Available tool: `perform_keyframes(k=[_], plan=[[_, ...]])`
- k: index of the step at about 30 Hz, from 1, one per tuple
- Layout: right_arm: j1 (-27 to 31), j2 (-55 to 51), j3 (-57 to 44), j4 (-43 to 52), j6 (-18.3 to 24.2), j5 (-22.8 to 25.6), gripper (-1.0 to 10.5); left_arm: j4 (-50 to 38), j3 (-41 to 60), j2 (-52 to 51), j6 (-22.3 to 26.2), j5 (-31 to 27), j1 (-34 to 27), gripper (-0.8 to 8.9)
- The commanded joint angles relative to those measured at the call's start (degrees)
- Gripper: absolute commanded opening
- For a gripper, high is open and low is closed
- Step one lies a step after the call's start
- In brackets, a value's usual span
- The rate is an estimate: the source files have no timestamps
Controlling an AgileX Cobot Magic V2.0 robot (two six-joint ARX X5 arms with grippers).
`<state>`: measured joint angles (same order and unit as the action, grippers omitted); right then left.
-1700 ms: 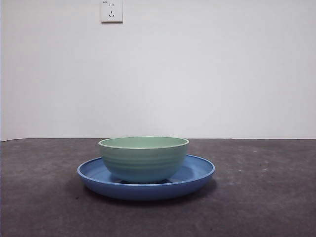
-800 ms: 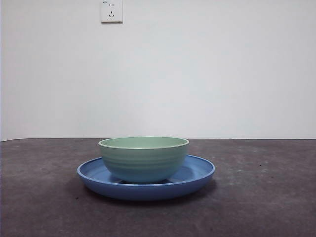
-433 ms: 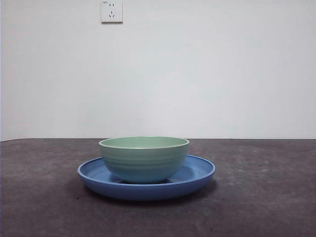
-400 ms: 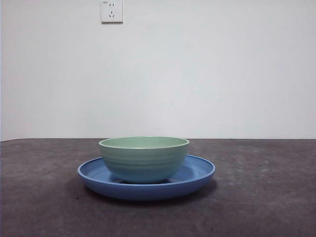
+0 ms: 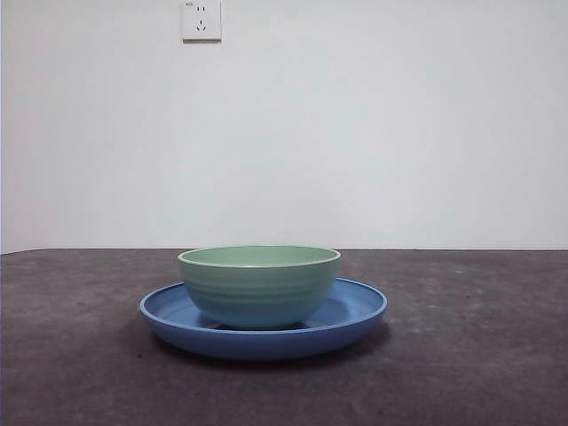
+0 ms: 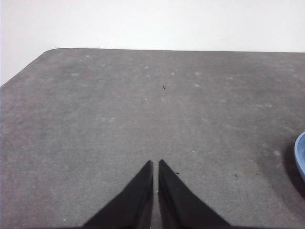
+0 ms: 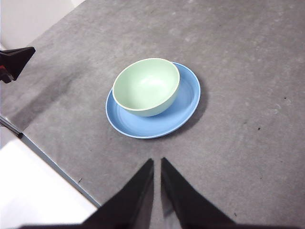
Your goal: Place the green bowl on the blue plate
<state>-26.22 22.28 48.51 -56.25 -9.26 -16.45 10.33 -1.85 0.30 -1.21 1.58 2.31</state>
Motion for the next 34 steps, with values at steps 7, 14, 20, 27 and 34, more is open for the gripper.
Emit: perform_keyframes(k=[7, 14, 20, 27, 34], plan=[[-0.28, 0.04, 0.35, 0.66, -0.50, -0.02, 0.2, 0.44, 1.18, -0.11, -0.35, -0.31, 0.02, 0.19], [5.14, -1.64, -0.13, 0.74, -0.48, -0.13, 0.2, 0.44, 1.18, -0.11, -0.35, -0.31, 0.02, 0.19], [18.80, -4.85, -3.37, 5.20, 5.49, 2.91, 0.2, 0.44, 1.18, -0.11, -0.35, -0.31, 0.02, 0.19], [27.45, -9.79, -19.45, 29.57, 11.26, 3.50, 0.2, 0.44, 1.18, -0.11, -0.35, -0.31, 0.02, 0.19], [29.46, -18.03, -36.17, 41.42, 10.08, 9.22, 0.2, 0.44, 1.18, -0.11, -0.35, -0.31, 0.02, 0.19]])
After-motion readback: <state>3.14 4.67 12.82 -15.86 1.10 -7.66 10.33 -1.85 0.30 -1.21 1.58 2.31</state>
